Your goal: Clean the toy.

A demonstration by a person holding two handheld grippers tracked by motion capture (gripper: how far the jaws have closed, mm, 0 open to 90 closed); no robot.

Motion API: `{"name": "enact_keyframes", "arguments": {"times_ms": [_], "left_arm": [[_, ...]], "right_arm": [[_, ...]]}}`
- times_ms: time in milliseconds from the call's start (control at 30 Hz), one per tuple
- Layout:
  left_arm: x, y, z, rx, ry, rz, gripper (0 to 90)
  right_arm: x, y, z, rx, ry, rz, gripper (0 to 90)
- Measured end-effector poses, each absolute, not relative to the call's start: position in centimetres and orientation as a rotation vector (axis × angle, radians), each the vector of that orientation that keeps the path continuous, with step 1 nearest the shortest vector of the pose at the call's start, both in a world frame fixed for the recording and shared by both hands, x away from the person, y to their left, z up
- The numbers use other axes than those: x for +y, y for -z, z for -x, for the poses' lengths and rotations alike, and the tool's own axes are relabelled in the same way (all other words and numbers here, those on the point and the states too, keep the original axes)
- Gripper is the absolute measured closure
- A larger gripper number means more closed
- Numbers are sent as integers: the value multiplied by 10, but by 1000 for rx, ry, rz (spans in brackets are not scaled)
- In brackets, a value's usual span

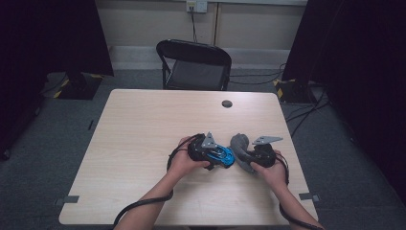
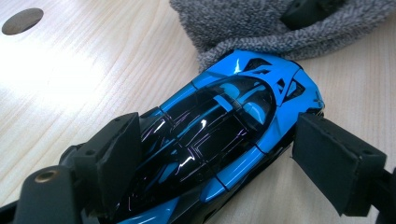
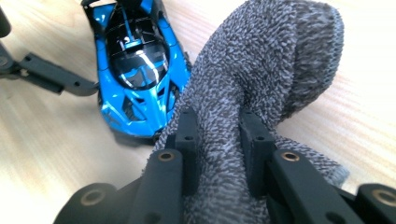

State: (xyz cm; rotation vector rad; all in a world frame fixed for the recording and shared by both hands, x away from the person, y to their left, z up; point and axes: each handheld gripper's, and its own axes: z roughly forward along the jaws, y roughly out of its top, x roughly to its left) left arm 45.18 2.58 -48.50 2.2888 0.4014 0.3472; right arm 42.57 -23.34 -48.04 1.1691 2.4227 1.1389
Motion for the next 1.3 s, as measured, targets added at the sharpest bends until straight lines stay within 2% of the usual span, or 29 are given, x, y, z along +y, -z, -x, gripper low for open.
{"name": "enact_keyframes", "arguments": {"times_ms": [1300], "left_arm": [[26,485,-452,409,-344,-2289,156]], "right_arm": [[-241,482,-390,2473,-1181,-1140,729]]}}
